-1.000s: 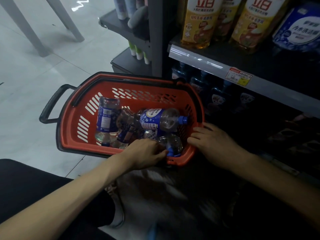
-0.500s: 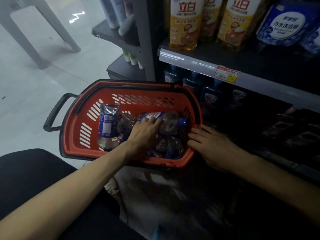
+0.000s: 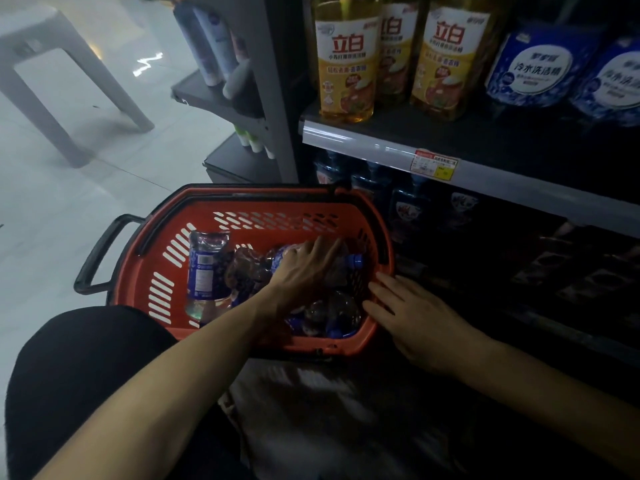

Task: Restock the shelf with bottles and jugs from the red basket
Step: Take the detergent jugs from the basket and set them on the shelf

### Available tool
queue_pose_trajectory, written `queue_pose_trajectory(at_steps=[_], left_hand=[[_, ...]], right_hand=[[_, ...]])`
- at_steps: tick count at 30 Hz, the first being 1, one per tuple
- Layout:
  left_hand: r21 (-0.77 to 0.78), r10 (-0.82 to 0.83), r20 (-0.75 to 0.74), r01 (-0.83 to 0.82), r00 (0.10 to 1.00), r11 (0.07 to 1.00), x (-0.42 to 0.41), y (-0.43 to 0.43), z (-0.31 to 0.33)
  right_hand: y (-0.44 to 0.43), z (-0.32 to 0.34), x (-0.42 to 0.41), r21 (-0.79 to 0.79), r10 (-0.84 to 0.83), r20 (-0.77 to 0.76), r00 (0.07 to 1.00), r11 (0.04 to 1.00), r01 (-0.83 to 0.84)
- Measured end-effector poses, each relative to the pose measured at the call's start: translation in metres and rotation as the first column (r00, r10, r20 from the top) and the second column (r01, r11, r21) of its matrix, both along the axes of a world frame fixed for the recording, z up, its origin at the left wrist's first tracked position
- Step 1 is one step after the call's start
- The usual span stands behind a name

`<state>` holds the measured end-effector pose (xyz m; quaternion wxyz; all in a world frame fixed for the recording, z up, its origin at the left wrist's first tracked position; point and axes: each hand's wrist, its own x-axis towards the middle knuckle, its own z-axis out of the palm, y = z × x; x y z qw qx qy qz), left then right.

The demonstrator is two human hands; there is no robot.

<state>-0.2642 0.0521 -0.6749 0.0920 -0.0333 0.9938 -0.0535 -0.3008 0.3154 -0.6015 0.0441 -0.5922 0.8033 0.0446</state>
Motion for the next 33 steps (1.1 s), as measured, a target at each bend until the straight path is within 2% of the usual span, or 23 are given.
queue_pose_trajectory(at_steps=[2,5,8,12,18,21,23,25,26,28,30,33], left_hand=[[-0.008,-0.069,0.036,0.069,0.997,0.998,-0.008,0.005,0.006],[0.018,-0.028,0.048,0.027,0.998,0.999,-0.015,0.015,0.011],[0.073,0.029,-0.004,-0.028,1.0,0.997,-0.014,0.013,0.01],[0.086,0.023,-0.065,-0.018,0.998,0.996,-0.011,0.005,0.007],[0.202,0.058,-0.156,-0.026,0.986,0.979,0.0,-0.003,0.015],[0.269,0.148,-0.198,-0.092,0.969,0.959,0.014,-0.004,0.025],[0.369,0.244,-0.273,-0.134,0.93,0.92,0.025,-0.005,0.03],[0.512,0.394,-0.317,-0.194,0.863,0.837,0.036,-0.01,0.033],[0.6,0.496,-0.305,-0.24,0.813,0.763,0.04,-0.014,0.034],[0.752,0.684,-0.239,-0.314,0.69,0.58,0.049,-0.023,0.036],[0.84,0.804,-0.183,-0.336,0.566,0.427,0.06,-0.034,0.036],[0.957,0.93,-0.034,-0.257,0.365,0.136,0.077,-0.04,0.042]], right_hand=[[-0.002,0.0,0.001,0.017,0.005,0.0,1.0,1.0,-0.005],[-0.005,-0.001,0.001,0.03,0.011,0.007,1.0,0.999,-0.011],[-0.009,0.0,-0.001,0.04,0.013,-0.005,1.0,0.999,-0.013],[-0.011,0.0,-0.004,0.058,0.054,-0.023,0.998,0.997,-0.053],[-0.014,-0.001,-0.016,0.079,0.087,-0.013,0.996,0.993,-0.086],[-0.017,-0.002,-0.02,0.105,0.1,-0.017,0.995,0.99,-0.098],[-0.02,-0.002,-0.021,0.144,0.091,-0.026,0.996,0.986,-0.086],[-0.027,0.002,-0.02,0.229,0.062,-0.027,0.998,0.972,-0.054],[-0.03,0.004,-0.019,0.266,0.054,-0.022,0.998,0.963,-0.047],[-0.037,0.009,-0.015,0.327,0.041,-0.004,0.999,0.944,-0.037],[-0.044,0.018,-0.008,0.41,0.018,0.0,1.0,0.912,-0.016],[-0.051,0.033,0.003,0.474,0.004,-0.024,1.0,0.881,0.008]])
